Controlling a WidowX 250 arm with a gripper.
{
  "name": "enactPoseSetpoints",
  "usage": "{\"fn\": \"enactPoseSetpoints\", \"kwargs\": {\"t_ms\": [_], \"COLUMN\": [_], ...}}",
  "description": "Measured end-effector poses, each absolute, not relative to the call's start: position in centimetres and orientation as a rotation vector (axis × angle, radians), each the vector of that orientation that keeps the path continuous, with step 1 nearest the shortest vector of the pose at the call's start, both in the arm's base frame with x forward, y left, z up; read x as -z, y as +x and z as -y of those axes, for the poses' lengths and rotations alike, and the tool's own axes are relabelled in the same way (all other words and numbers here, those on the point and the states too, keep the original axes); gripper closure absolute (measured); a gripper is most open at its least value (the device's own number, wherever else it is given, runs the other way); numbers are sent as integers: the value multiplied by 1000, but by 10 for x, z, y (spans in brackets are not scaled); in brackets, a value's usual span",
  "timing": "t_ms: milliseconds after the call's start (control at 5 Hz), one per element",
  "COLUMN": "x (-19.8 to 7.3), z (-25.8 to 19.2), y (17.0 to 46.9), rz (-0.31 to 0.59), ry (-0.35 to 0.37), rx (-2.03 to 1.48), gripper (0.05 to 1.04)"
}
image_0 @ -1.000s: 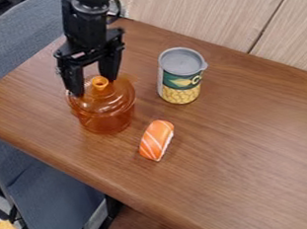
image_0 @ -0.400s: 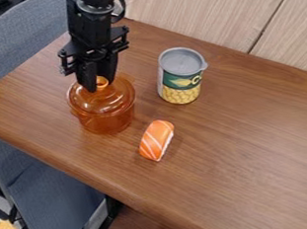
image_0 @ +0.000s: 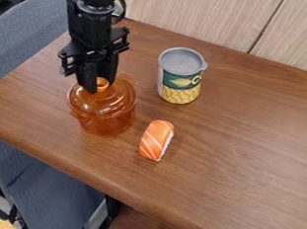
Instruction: Open the bottle top
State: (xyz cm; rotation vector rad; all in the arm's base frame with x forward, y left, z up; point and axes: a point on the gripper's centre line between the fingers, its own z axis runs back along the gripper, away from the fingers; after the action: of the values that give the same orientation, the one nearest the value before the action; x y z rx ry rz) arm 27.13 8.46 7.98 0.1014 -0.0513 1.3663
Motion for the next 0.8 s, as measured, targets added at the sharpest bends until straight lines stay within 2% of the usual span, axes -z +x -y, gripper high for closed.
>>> {"fn": "enactPoseSetpoints", "kwargs": {"t_ms": [200,600,800], "x": [-94,-147,-148], "z": [-81,-109,-129], "y": [278,301,323], "rz": [55,149,146], "ry": [55,-47,-51], "rx": [-1375,-1516,-1603], "gripper": [690,690,690]}}
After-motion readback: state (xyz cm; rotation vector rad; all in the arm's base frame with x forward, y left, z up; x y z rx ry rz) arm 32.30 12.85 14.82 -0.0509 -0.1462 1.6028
